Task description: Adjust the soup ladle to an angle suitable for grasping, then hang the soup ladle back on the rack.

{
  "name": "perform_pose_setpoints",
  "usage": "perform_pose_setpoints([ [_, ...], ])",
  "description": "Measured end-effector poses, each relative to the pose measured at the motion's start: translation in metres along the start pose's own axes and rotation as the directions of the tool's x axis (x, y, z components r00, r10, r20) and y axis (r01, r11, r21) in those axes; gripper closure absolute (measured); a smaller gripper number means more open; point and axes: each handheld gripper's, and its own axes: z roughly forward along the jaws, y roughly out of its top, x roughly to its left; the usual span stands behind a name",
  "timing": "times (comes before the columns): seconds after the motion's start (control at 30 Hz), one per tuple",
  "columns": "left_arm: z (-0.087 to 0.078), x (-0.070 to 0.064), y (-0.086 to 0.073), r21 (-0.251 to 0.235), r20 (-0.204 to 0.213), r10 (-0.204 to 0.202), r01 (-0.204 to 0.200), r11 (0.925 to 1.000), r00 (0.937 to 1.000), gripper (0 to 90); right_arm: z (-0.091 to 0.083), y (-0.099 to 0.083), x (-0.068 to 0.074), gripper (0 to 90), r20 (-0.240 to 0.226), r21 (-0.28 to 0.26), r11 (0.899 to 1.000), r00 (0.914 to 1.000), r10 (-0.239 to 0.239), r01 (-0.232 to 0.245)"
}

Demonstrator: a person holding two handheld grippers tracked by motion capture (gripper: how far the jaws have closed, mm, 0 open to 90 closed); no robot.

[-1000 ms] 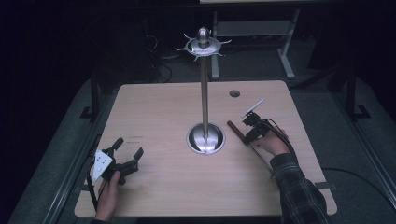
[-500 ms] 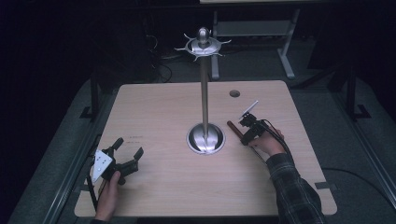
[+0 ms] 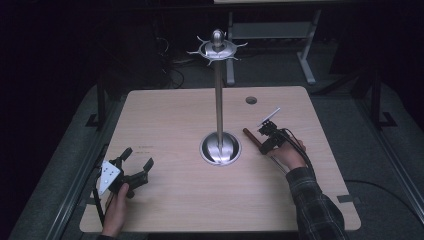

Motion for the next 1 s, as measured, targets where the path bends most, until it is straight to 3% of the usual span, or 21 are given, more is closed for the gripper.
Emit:
perform_pose_setpoints([
  [0.23, 0.000, 0.000, 0.000, 0.000, 0.000, 0.001, -0.001, 1.0000, 1.0000, 10.6, -0.019, -0.007, -0.003, 73.2, -0.020, -0.094, 0.996, 0.9998, 0.009, -0.011],
  [0.43, 0.000, 0.000, 0.000, 0.001, -0.005, 0.002, -0.002, 1.0000, 1.0000, 10.6, -0.041, -0.015, -0.004, 73.2, -0.027, -0.194, 0.981, 0.9996, 0.010, -0.015],
  [0.53, 0.000, 0.000, 0.000, 0.001, -0.005, 0.003, -0.003, 1.0000, 1.0000, 10.6, -0.051, -0.022, -0.005, 73.2, -0.035, -0.281, 0.959, 0.9993, 0.016, -0.025],
  [0.77, 0.000, 0.000, 0.000, -0.001, -0.007, 0.001, -0.001, 1.0000, 1.0000, 10.6, -0.069, -0.037, -0.004, 73.2, -0.039, -0.376, 0.926, 0.9992, 0.011, -0.024],
  [1.0, 0.000, 0.000, 0.000, -0.001, -0.004, 0.001, -0.001, 1.0000, 1.0000, 10.6, -0.086, -0.053, -0.004, 73.2, -0.076, -0.501, 0.864, 0.9969, 0.019, -0.055],
])
